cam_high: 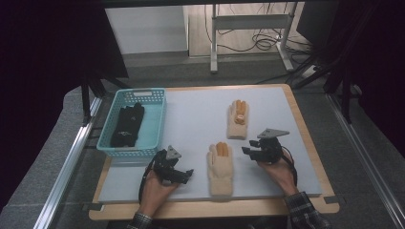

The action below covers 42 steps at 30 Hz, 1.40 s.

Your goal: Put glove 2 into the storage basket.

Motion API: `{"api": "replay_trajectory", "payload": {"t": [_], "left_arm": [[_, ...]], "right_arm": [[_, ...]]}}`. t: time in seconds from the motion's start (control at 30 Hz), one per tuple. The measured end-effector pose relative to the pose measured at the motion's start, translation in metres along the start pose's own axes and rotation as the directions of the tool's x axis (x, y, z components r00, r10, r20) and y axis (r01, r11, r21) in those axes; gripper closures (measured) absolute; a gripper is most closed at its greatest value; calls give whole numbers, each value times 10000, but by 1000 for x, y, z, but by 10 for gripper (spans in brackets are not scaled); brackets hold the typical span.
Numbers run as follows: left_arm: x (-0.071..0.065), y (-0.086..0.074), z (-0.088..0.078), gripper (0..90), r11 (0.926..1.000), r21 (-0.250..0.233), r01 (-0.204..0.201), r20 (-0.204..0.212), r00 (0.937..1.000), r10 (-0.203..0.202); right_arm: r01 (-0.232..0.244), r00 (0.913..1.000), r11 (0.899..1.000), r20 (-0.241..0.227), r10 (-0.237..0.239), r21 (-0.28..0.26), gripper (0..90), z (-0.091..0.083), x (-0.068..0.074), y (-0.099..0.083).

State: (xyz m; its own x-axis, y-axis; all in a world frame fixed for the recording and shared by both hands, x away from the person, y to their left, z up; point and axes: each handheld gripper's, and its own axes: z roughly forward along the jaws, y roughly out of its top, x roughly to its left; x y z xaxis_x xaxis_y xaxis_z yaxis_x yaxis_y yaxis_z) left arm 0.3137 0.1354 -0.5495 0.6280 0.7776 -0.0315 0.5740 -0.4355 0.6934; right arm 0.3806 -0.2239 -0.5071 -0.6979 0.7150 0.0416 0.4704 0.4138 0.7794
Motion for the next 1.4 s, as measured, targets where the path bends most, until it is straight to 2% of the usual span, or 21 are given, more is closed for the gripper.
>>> {"api": "replay_trajectory", "payload": {"t": [0.03, 0.17, 0.2, 0.37, 0.4, 0.47, 0.5, 0.73, 0.8, 0.93, 1.13, 1.23, 1.27, 1.4], "left_arm": [[0, 0, 0, 10, 10000, -1, 3, 0, 10000, -3], [0, 0, 0, 10, 10000, 2, 2, 1, 10000, -2], [0, 0, 0, 10, 10000, -4, 2, -3, 10000, -2], [0, 0, 0, 10, 10000, -3, -2, 0, 10000, 2], [0, 0, 0, 10, 10000, 0, -1, 1, 10000, 1], [0, 0, 0, 10, 10000, 0, -2, 2, 10000, 2], [0, 0, 0, 10, 10000, -1, -1, 2, 10000, 1], [0, 0, 0, 10, 10000, 1, 0, 5, 10000, 0], [0, 0, 0, 10, 10000, 0, 2, 9, 10000, -2], [0, 0, 0, 9, 10000, 8, 5, 13, 10000, -5], [0, 0, 0, 9, 10000, 8, 4, 17, 10000, -4], [0, 0, 0, 9, 10000, 11, 9, 22, 10000, -9], [0, 0, 0, 9, 10000, 11, 9, 20, 10000, -9], [0, 0, 0, 9, 10000, 10, 5, 15, 10000, -5]], "right_arm": [[-119, 9998, 9999, 157, 120, -21, 479, 5, -11, 9], [-58, 9993, 9999, 359, 63, -135, 476, 12, -22, 20], [-36, 9991, 9998, 415, 45, -218, 480, 19, -30, 29], [120, 9983, 9999, 572, -114, -108, 500, 32, -42, 43], [142, 9985, 9998, 535, -135, -136, 514, 39, -48, 50], [123, 9985, 9998, 544, -115, -150, 516, 41, -50, 52], [105, 9984, 9996, 550, -92, -243, 515, 48, -56, 57], [526, 9960, 9986, 720, -520, -65, 459, 70, -65, 64], [603, 9955, 9980, 725, -617, 215, 428, 81, -69, 63], [549, 9951, 9981, 811, -569, 262, 394, 90, -70, 61], [349, 9948, 9986, 938, -384, 386, 394, 99, -74, 61], [271, 9956, 9981, 883, -320, 559, 441, 104, -76, 63], [248, 9956, 9977, 890, -304, 634, 521, 105, -74, 64], [175, 9947, 9965, 997, -257, 818, 568, 105, -72, 67]]}}
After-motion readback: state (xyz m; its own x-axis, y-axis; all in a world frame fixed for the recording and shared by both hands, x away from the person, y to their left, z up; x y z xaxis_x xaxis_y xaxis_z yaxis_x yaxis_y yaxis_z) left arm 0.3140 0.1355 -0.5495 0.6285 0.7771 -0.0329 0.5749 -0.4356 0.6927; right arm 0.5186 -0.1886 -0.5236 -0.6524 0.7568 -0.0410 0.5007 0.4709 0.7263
